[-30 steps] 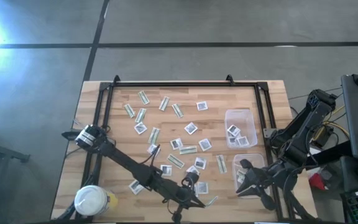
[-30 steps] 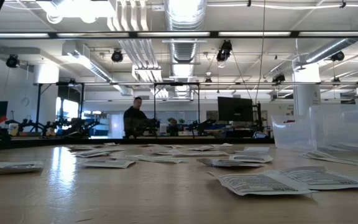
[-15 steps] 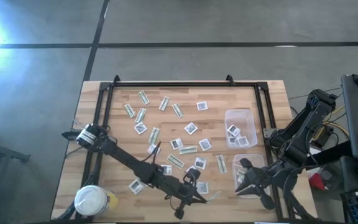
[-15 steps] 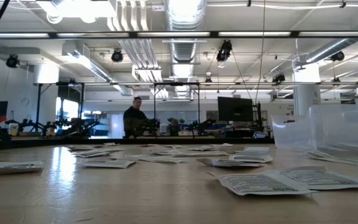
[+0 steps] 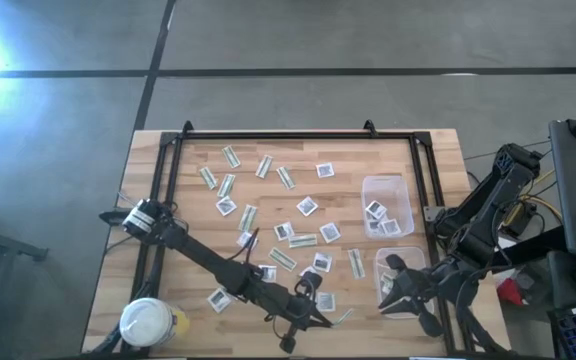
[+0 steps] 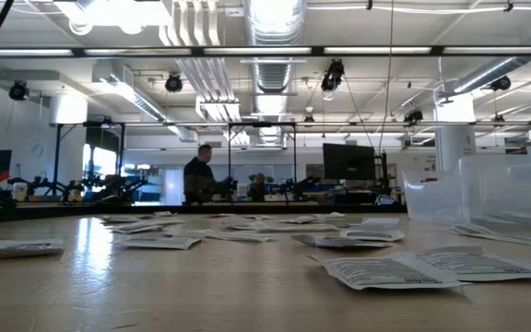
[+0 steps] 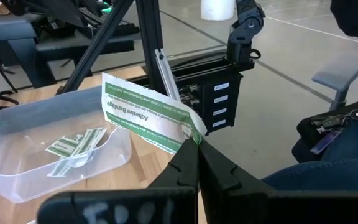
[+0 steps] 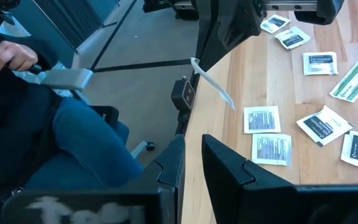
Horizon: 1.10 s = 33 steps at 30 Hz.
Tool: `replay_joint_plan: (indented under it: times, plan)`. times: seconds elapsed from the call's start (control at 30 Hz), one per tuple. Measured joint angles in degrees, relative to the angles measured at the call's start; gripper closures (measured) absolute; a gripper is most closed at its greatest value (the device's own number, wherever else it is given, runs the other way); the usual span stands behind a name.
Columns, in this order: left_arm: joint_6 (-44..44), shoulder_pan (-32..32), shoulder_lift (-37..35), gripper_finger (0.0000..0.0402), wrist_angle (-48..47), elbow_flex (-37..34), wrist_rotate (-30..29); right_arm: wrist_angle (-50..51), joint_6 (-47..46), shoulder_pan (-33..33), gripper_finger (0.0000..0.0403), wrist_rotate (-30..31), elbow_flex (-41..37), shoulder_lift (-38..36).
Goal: Pick & Place First Aid Supplies
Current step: Put the bandage pack into the bottom bin
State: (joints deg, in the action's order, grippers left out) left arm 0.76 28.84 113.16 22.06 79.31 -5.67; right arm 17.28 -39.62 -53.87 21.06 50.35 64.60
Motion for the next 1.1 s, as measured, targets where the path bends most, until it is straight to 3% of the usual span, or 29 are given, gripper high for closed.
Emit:
replay_joint_plan:
  times: [0.37,0.7,0.93,1.1]
  plan:
    - [0.23,-1.25,0.00,0.0401,-0.04,0.00,1.02,-0.29,0.47,0.00,0.0351,0.00,0.02,-0.39]
    - [4.14,-7.67,0.35,0.0401,1.03,0.00,4.59,0.50,7.03,0.00,0.0351,0.02,4.54,-0.46]
    - [5.34,-13.11,0.42,0.0401,1.62,0.00,7.42,11.59,14.80,0.01,0.0351,0.63,10.34,-0.48]
    - [5.97,-17.03,0.42,0.0401,2.00,0.00,10.54,24.00,17.55,0.00,0.0351,9.81,14.86,-0.48]
